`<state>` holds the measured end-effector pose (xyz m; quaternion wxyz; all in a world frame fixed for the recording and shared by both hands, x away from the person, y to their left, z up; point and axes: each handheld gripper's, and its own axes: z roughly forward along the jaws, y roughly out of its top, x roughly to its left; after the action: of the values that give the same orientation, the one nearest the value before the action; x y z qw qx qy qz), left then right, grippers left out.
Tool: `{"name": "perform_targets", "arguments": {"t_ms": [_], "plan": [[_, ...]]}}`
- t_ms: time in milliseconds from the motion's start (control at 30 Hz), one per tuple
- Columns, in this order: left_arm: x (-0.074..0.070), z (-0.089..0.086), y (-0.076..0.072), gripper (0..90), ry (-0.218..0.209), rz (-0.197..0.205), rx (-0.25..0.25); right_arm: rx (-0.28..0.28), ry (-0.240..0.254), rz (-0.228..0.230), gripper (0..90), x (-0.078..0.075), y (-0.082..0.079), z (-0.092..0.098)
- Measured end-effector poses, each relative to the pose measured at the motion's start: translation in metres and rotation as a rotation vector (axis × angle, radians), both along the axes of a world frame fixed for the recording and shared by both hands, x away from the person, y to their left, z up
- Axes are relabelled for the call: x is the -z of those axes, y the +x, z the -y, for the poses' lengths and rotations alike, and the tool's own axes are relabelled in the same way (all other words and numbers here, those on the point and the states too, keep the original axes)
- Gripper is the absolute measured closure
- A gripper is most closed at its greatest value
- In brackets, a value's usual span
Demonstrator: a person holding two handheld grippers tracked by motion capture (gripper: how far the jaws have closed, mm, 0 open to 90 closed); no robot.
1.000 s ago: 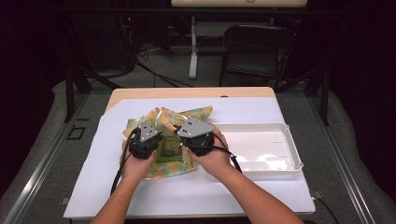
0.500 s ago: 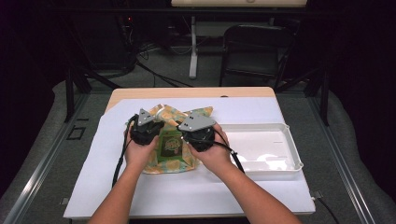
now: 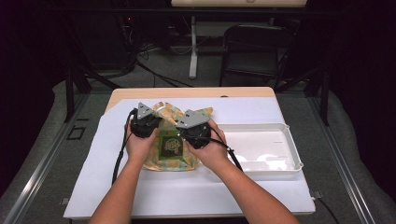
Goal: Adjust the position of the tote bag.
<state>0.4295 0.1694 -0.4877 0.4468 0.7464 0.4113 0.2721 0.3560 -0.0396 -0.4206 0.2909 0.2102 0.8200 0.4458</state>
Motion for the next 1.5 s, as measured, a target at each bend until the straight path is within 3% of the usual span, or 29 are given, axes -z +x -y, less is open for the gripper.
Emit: {"name": "perform_targets", "arguments": {"t_ms": [333,533,767,867,967,1200,1500], "plan": [[0.005,-0.011,0.007,90.0,-0.040,-0.010,-0.028,-0.013,-0.076,-0.019,90.0,0.018,0.007,-0.014],[0.011,-0.013,0.009,90.0,-0.027,-0.019,-0.038,0.002,-0.132,-0.034,90.0,0.028,0.016,-0.018],[0.011,-0.010,0.007,90.0,-0.002,-0.011,-0.038,0.027,-0.160,-0.054,90.0,0.036,0.027,-0.017],[0.010,-0.009,0.004,90.0,0.013,0.000,-0.041,0.041,-0.151,-0.067,90.0,0.042,0.032,-0.016],[0.011,-0.009,0.003,90.0,0.024,0.003,-0.040,0.052,-0.177,-0.076,90.0,0.047,0.038,-0.017],[0.017,-0.014,0.002,90.0,0.015,-0.016,-0.054,0.096,-0.207,-0.083,90.0,0.055,0.051,-0.014],[0.018,-0.013,0.001,90.0,0.032,-0.028,-0.048,0.180,-0.189,-0.100,90.0,0.060,0.069,-0.005]]}}
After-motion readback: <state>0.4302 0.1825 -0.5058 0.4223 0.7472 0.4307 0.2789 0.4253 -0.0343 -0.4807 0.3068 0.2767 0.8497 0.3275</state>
